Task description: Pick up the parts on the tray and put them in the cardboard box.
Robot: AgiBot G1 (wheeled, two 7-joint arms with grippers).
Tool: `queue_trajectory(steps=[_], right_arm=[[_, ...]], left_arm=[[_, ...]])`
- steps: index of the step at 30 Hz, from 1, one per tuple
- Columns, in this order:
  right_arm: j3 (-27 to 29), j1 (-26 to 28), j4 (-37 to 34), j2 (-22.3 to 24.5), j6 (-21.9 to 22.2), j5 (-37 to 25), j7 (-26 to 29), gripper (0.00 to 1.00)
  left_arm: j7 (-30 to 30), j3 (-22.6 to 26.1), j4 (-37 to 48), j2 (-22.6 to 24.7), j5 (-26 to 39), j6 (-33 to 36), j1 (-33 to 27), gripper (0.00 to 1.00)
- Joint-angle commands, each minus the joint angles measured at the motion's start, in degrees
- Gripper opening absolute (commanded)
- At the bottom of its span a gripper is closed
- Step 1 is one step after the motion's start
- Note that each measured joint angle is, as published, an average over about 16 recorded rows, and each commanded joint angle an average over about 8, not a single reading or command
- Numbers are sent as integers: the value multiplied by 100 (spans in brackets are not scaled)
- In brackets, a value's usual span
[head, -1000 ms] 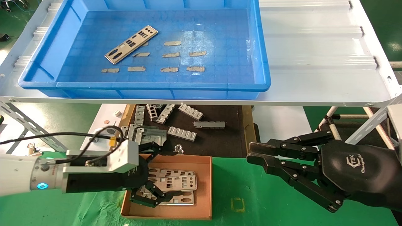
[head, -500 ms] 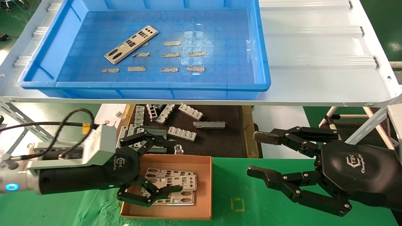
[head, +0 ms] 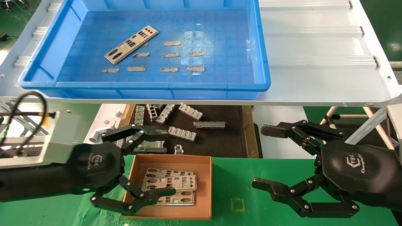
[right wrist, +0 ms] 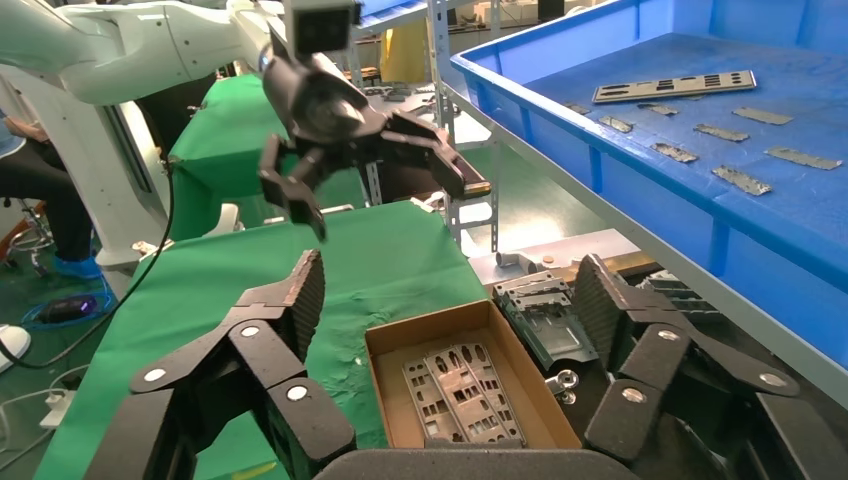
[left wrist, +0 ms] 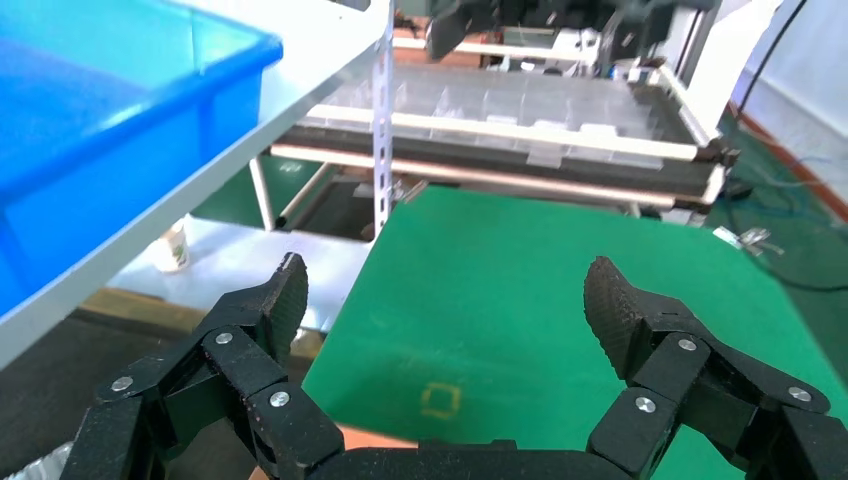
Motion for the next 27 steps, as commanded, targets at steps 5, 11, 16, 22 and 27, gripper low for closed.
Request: queue_trajectory(steps=[5,11,16,22,27], right_arm=[[0,0,0,0,0,0,0,100],[0,0,0,0,0,0,0,100],[1,-1,-1,1,1,1,0,100],[1,-2,-1,1,2,1,0,100],[1,-2,-1,1,2,1,0,100]], left_arm=[[-293,-326,-302,-159,-248,156,159,100],[-552,-616,-571,-300,-469,296,300,100],[-643,-742,-687,-361,-572,360,361,100],[-632,-734,-677,-359,-571,359,361,100],[-615,-706,-650,-343,-544,343,347,100]])
